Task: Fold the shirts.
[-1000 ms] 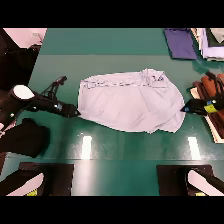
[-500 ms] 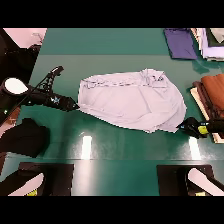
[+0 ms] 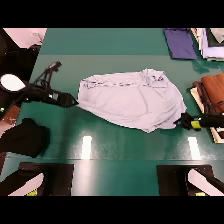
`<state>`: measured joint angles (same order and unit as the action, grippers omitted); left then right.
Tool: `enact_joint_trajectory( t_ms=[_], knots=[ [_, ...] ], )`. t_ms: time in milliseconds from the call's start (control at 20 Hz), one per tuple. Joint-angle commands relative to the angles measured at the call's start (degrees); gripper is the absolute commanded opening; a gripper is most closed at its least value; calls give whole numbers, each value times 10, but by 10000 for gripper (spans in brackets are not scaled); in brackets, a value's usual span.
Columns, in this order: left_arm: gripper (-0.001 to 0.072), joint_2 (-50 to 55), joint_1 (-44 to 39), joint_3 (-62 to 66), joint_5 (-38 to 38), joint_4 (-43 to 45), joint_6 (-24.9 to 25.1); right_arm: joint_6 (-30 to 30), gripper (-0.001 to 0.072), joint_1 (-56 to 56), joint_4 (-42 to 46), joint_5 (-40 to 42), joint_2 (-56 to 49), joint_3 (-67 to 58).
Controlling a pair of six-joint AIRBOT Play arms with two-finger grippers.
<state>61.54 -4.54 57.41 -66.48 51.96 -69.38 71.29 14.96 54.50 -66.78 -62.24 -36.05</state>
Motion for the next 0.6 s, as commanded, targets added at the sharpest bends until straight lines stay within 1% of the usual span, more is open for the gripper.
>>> enact_joint_trajectory(
  t_ms=[0,100,250,350,550],
  knots=[
    [22,-9,0,101,1,35,-28,9,10,-8,-5,-42,38,-105],
    [23,-16,0,206,2,52,-28,27,10,-8,-5,-30,84,-208],
    [23,-26,0,363,5,65,-28,29,10,-8,-4,-4,134,-375],
    [23,-28,0,466,2,66,-29,33,11,-8,-4,-2,146,-481],
    [23,-28,0,623,-5,63,-59,33,10,-8,-3,-2,158,-636]
  ],
)
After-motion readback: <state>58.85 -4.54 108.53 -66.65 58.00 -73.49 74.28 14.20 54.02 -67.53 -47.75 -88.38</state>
